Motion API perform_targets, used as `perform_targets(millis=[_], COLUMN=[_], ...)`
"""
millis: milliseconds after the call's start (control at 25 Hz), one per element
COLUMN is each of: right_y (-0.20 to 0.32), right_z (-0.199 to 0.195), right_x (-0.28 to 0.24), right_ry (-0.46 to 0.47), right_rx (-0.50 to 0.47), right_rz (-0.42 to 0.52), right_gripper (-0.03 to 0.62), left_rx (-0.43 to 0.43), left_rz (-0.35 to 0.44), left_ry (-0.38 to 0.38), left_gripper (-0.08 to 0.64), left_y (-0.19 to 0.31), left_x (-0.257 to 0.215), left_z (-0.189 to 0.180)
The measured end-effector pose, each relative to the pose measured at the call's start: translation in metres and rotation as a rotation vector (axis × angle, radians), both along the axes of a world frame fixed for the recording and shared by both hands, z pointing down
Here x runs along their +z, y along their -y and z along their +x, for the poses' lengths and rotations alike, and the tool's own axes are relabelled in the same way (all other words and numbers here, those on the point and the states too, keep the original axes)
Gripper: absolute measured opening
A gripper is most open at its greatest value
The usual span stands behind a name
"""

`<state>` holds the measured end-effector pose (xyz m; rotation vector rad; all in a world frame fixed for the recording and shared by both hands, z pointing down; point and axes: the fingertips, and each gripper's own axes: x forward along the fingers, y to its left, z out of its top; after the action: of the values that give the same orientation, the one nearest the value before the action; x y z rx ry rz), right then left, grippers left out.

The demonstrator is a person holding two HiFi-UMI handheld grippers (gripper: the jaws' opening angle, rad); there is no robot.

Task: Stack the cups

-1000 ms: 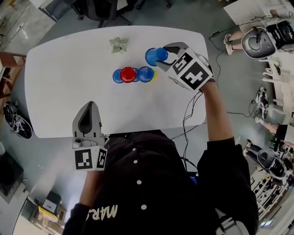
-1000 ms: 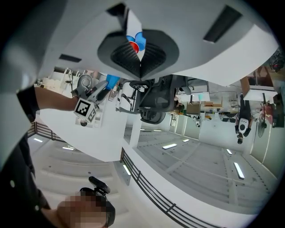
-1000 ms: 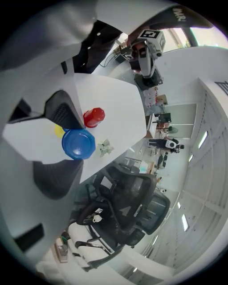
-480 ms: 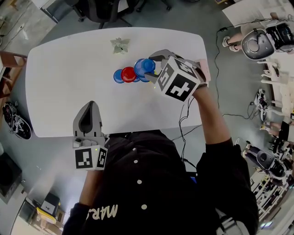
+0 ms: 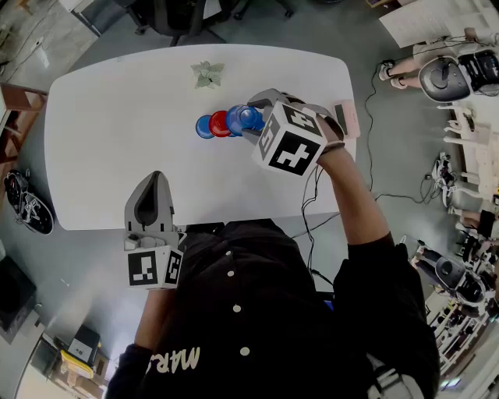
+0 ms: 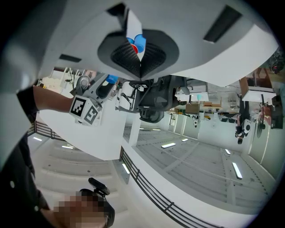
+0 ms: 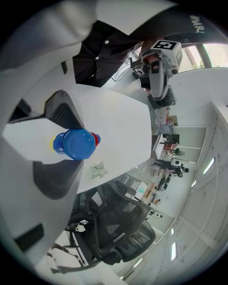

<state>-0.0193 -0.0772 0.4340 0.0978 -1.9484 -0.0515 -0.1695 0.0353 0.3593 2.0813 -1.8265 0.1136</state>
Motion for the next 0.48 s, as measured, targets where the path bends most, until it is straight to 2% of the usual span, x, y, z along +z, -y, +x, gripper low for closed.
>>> perform_targets(millis=[480], right_y=[0.0047], right_z=[0.0009], right_x=[0.0097], right_ry=[-0.033], right_rx=[-0.003], right_rz=[0.008], right_gripper=[0.221], left_rx=[-0.012], left_rz=[-0.006], left_ry=[-0.001], left_gripper=[0.011], left_y=[-0.0014], left_x=[0.0019], left_z=[-0.0079])
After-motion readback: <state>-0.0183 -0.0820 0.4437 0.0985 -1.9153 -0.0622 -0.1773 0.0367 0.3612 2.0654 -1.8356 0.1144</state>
